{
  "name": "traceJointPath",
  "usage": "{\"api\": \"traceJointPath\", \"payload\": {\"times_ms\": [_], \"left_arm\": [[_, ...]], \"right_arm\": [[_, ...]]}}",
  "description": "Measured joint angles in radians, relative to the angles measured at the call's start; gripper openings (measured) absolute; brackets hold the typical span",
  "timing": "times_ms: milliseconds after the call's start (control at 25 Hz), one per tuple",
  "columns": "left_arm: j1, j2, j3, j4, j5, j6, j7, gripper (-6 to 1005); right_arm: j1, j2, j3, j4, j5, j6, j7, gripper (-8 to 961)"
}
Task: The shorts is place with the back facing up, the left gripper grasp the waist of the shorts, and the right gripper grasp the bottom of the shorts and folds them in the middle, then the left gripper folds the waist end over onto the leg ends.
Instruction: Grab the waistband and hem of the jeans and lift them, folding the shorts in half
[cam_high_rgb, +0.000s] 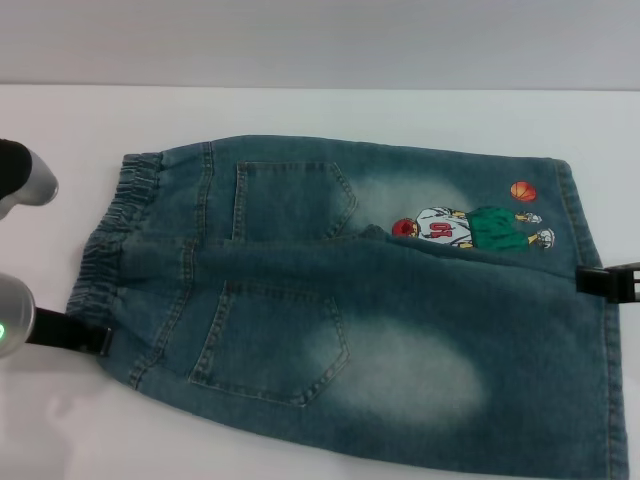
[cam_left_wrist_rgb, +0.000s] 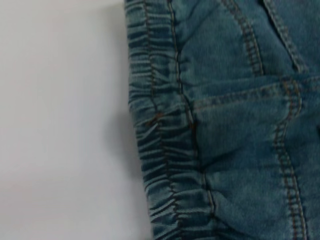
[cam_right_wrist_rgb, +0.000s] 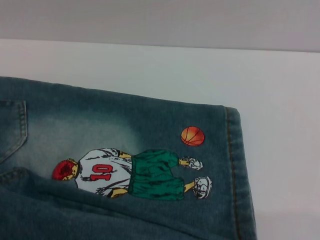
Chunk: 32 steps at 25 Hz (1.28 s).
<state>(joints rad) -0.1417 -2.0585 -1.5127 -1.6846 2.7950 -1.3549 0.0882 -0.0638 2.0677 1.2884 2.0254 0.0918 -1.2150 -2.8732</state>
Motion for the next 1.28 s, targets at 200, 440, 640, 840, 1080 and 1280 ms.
{"api": "traceJointPath", "payload": {"times_ms": [200,440,640,840,1080,1280], "left_arm": [[0.012,0.0,0.002,-0.028,0.0,-0.003,-0.004,-2],[0.022,0.0,0.011,-0.068,0.002,-0.016,-0.014,-2],[0.025,0.0,0.014,-0.101,0.005,-0.024,-0.023,-2],[0.024,0.0,0.015,-0.122,0.005,-0.035,-0.029,-1],[0.007,-0.001,0.018,-0.127,0.006,-0.044,-0.032,-1],[-0.01,-0.002,0.022,-0.126,0.006,-0.055,-0.033,-1]], "right_arm": [[-0.001,0.0,-0.001,0.001,0.0,-0.009,0.0,742],[-0.003,0.0,-0.001,0.001,0.0,-0.01,0.0,742],[-0.003,0.0,-0.002,0.001,0.0,-0.02,-0.002,743],[0.004,0.001,-0.001,0.001,0.007,-0.101,-0.009,743],[0.012,0.0,-0.015,0.006,0.01,-0.238,-0.011,743],[0.028,0.001,-0.034,0.009,0.011,-0.36,-0.011,743]]}}
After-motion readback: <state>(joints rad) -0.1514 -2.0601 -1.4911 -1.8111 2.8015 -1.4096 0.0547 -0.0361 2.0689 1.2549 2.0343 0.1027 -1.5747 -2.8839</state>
